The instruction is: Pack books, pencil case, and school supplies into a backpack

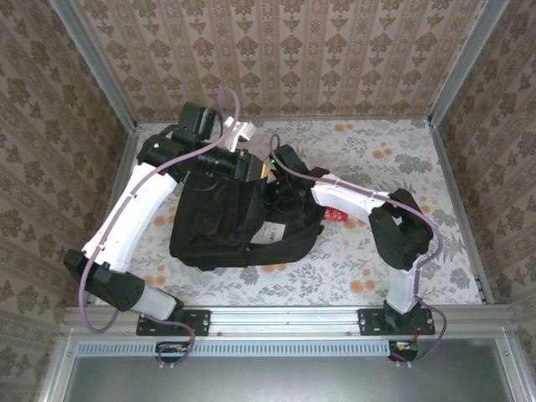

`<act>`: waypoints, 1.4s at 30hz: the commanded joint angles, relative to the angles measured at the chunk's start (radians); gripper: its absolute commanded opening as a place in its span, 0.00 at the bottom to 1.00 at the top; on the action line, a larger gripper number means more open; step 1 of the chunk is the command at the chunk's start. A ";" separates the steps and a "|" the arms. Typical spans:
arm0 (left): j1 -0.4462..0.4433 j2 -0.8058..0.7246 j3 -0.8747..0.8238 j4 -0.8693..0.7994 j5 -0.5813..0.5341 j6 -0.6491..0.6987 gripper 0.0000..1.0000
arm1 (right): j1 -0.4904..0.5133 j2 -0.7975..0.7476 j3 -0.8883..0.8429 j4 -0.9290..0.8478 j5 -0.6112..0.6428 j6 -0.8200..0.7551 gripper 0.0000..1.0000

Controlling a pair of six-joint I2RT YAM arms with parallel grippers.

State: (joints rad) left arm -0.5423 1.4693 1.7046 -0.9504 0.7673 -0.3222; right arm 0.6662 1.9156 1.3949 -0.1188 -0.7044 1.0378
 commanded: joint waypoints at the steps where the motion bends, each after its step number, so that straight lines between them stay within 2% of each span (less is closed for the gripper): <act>1: -0.008 -0.015 0.046 0.059 0.060 -0.025 0.15 | 0.039 0.072 0.010 0.257 0.004 0.121 0.10; 2: -0.008 -0.017 0.044 0.061 0.057 -0.025 0.15 | 0.050 0.087 0.020 0.257 0.022 0.120 0.14; 5: 0.000 -0.028 0.030 0.060 0.036 -0.028 0.15 | 0.071 0.114 0.048 0.204 0.087 0.086 0.40; 9: 0.024 -0.057 -0.012 0.064 0.008 -0.034 0.14 | 0.067 0.059 0.036 0.106 0.170 -0.009 0.67; 11: 0.052 -0.071 -0.039 0.065 -0.009 -0.038 0.14 | 0.065 0.024 0.039 0.033 0.214 -0.078 0.74; 19: 0.153 -0.102 -0.130 0.113 0.006 -0.075 0.13 | 0.056 -0.067 0.043 -0.149 0.309 -0.251 0.76; 25: 0.167 -0.103 -0.163 0.140 -0.012 -0.094 0.13 | 0.052 -0.155 0.046 -0.261 0.373 -0.368 0.74; 30: 0.166 -0.081 -0.172 0.151 -0.048 -0.100 0.13 | 0.025 -0.251 0.046 -0.364 0.493 -0.439 0.73; 33: 0.160 -0.057 -0.167 0.162 -0.077 -0.103 0.13 | -0.036 -0.320 0.005 -0.372 0.521 -0.425 0.72; 37: 0.138 -0.014 -0.152 0.167 -0.117 -0.106 0.13 | -0.169 -0.402 -0.070 -0.381 0.572 -0.389 0.71; 39: 0.117 0.002 -0.148 0.172 -0.163 -0.105 0.13 | -0.237 -0.421 -0.110 -0.392 0.605 -0.388 0.72; 42: 0.093 0.030 -0.161 0.202 -0.172 -0.116 0.13 | -0.326 -0.404 -0.147 -0.413 0.643 -0.402 0.73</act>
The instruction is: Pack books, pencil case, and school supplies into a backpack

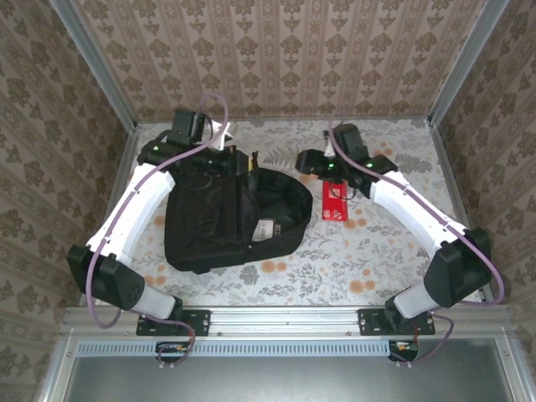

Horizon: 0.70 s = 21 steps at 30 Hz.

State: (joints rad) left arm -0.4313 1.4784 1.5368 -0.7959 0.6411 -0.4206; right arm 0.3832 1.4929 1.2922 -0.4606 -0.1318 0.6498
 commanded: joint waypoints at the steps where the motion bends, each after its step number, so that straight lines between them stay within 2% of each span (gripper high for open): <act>1: -0.018 0.028 -0.005 0.065 -0.043 -0.021 0.13 | -0.065 0.044 -0.039 -0.104 0.075 -0.026 0.74; 7: -0.014 0.016 -0.103 0.157 -0.017 -0.017 0.12 | -0.084 0.221 0.037 -0.208 0.271 -0.098 0.79; 8: -0.008 0.007 -0.120 0.172 -0.022 -0.017 0.13 | -0.084 0.251 0.051 -0.219 0.304 -0.111 0.98; 10: 0.008 -0.012 -0.148 0.195 -0.026 -0.021 0.13 | -0.091 0.309 0.092 -0.256 0.343 -0.132 1.00; 18: 0.031 -0.035 -0.198 0.238 -0.018 -0.047 0.11 | -0.116 0.491 0.227 -0.294 0.224 -0.256 1.00; 21: 0.038 -0.042 -0.204 0.244 -0.018 -0.057 0.11 | -0.122 0.567 0.288 -0.339 0.232 -0.266 1.00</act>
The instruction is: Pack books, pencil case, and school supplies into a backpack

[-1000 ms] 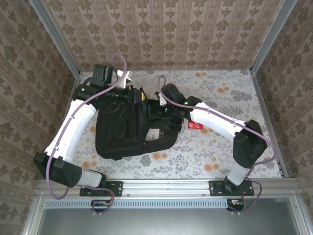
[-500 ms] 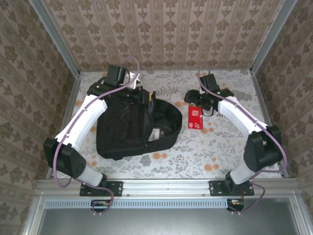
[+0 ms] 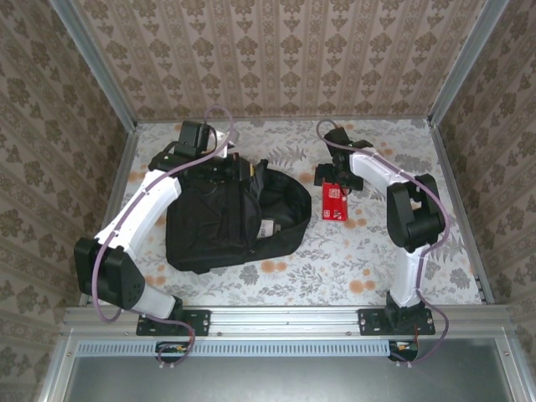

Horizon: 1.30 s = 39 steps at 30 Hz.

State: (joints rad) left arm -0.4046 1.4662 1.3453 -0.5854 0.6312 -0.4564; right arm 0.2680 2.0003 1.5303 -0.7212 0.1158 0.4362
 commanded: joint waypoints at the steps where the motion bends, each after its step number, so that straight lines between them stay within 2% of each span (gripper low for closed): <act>1: 0.014 -0.032 -0.015 0.036 -0.010 -0.025 0.11 | -0.007 0.079 0.065 -0.089 -0.004 -0.056 1.00; 6: 0.020 -0.046 -0.020 0.041 -0.013 -0.030 0.11 | -0.041 0.116 0.067 -0.103 -0.020 -0.029 1.00; 12: 0.033 -0.047 -0.024 0.051 -0.006 -0.040 0.11 | -0.057 0.125 0.020 -0.067 -0.146 -0.037 0.98; 15: 0.039 -0.047 -0.026 0.056 0.002 -0.045 0.11 | -0.040 0.125 0.001 -0.057 -0.166 -0.048 0.92; 23: 0.044 -0.058 -0.029 0.059 -0.002 -0.044 0.11 | -0.019 0.071 -0.076 -0.042 -0.173 -0.051 0.66; 32: 0.050 -0.058 -0.032 0.059 -0.007 -0.044 0.11 | 0.004 -0.050 -0.238 0.045 -0.294 -0.018 0.58; 39: 0.053 -0.051 -0.031 0.058 -0.007 -0.043 0.11 | -0.005 -0.167 -0.407 0.224 -0.496 0.063 0.58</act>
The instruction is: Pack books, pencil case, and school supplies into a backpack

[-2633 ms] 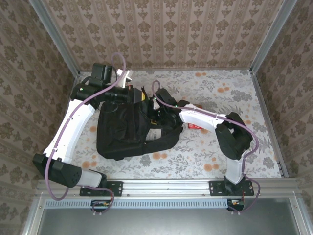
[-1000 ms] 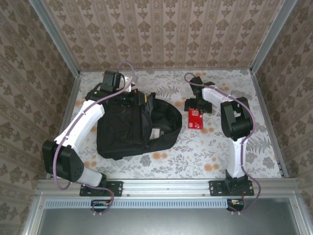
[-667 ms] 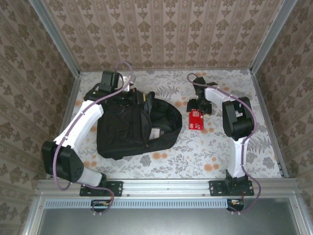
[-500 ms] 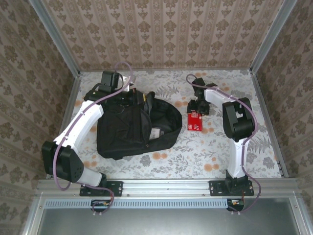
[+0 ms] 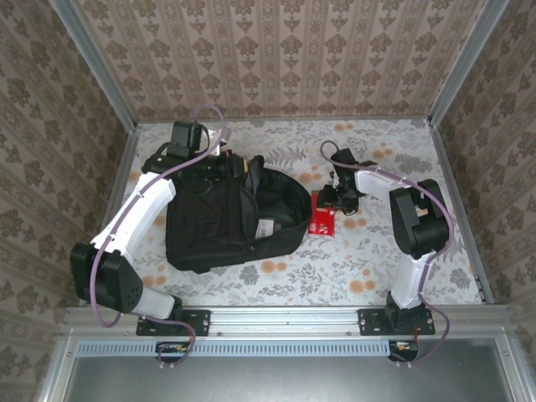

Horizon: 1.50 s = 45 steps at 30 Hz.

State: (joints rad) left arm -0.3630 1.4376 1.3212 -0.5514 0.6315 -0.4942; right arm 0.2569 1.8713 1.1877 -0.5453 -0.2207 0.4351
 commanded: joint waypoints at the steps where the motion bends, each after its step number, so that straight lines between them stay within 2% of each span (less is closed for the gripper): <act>1: 0.012 -0.020 -0.008 0.024 -0.008 -0.004 0.11 | 0.000 -0.057 -0.090 0.087 -0.188 0.091 0.58; 11: 0.006 0.002 -0.011 0.025 -0.006 -0.004 0.11 | -0.055 -0.137 -0.229 0.455 -0.469 0.328 0.59; 17: -0.002 0.014 -0.006 0.016 -0.010 0.002 0.11 | -0.058 -0.153 -0.302 0.619 -0.561 0.424 0.51; 20: -0.002 0.015 -0.004 0.015 -0.012 0.003 0.11 | -0.058 -0.153 -0.334 0.655 -0.569 0.447 0.43; 26: -0.002 0.015 -0.005 0.015 -0.015 0.002 0.11 | -0.056 -0.111 -0.360 0.649 -0.550 0.431 0.32; 33: -0.003 0.018 -0.007 0.015 -0.013 0.004 0.11 | -0.026 -0.053 -0.355 0.683 -0.555 0.427 0.12; 39: -0.005 0.020 -0.007 0.013 -0.015 0.005 0.11 | -0.014 -0.084 -0.372 0.704 -0.556 0.414 0.04; 41: -0.004 0.018 -0.005 0.013 -0.013 0.003 0.11 | -0.013 -0.103 -0.389 0.724 -0.564 0.414 0.04; 45: -0.004 0.020 -0.004 0.014 -0.009 0.003 0.11 | -0.006 -0.109 -0.431 0.860 -0.642 0.450 0.19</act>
State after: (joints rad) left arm -0.3656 1.4471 1.3209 -0.5518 0.6308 -0.4942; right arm 0.2352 1.7893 0.7856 0.1951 -0.7589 0.8715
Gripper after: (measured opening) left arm 0.114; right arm 0.170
